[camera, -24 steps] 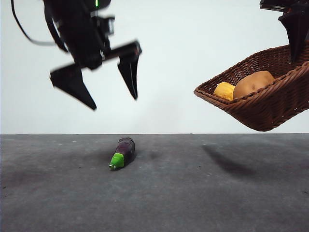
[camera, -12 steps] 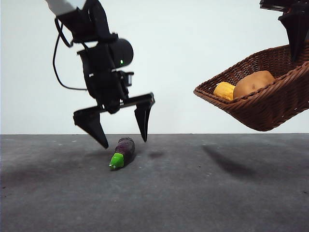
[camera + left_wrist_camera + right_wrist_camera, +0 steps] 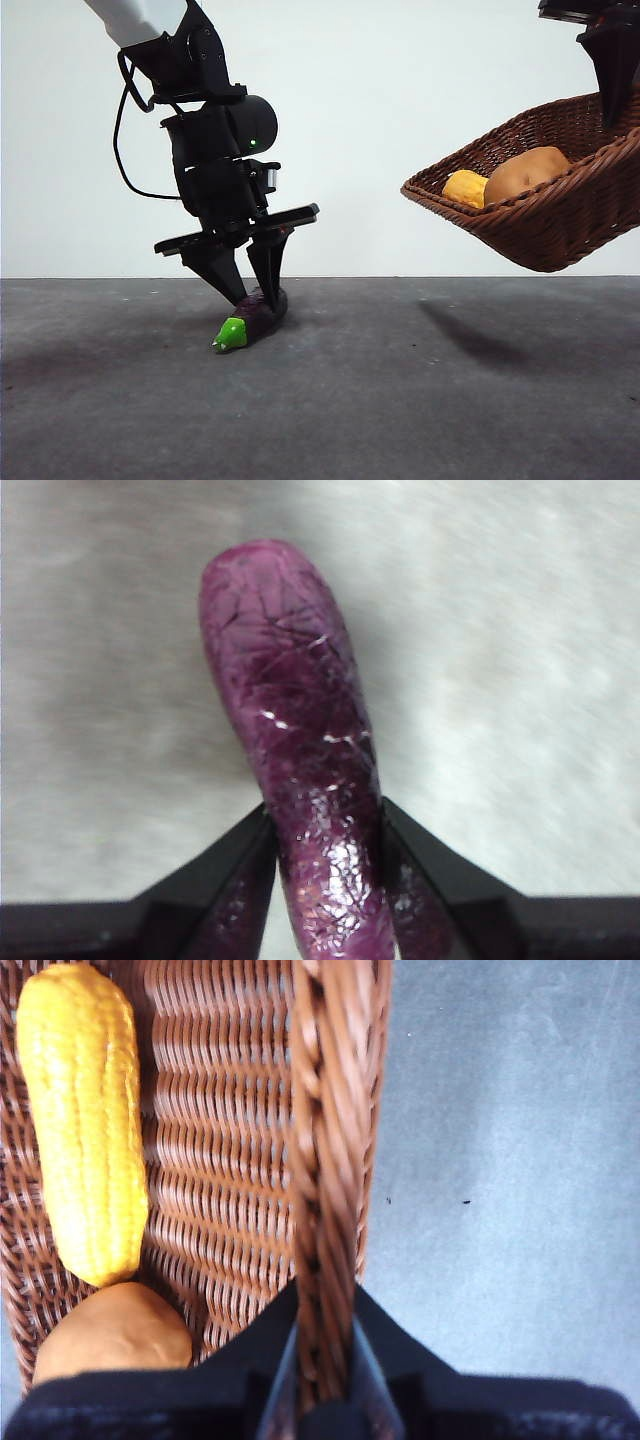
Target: Help me put the vegetables on the table into the basket
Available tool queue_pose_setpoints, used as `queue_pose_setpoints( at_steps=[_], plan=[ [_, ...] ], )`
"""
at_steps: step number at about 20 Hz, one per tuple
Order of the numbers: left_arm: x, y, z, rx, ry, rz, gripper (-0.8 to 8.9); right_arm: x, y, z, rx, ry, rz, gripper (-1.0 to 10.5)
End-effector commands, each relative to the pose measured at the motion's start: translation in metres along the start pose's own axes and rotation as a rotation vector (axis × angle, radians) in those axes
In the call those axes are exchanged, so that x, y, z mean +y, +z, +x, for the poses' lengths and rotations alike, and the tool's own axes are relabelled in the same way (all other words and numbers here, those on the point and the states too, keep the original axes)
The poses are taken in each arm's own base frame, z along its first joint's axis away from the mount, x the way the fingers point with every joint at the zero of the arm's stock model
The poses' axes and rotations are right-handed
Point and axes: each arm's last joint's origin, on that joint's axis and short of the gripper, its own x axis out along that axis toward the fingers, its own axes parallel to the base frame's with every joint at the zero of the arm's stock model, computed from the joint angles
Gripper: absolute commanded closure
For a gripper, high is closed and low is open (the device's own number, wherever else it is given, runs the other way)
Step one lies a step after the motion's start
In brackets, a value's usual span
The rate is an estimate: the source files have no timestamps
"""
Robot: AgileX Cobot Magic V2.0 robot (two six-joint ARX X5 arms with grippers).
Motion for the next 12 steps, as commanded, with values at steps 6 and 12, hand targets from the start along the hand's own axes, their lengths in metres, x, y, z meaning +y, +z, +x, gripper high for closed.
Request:
queue_pose_setpoints(
  at_steps=[6, 12],
  plan=[
    [-0.037, -0.013, -0.119, -0.16, -0.228, 0.062, 8.19, 0.002, -0.007, 0.005, 0.049, 0.081, 0.004, 9.5],
    [-0.116, -0.045, -0.174, -0.298, -0.416, 0.202, 8.18, 0.024, -0.017, 0.04, 0.123, 0.338, -0.054, 9.5]
  ],
)
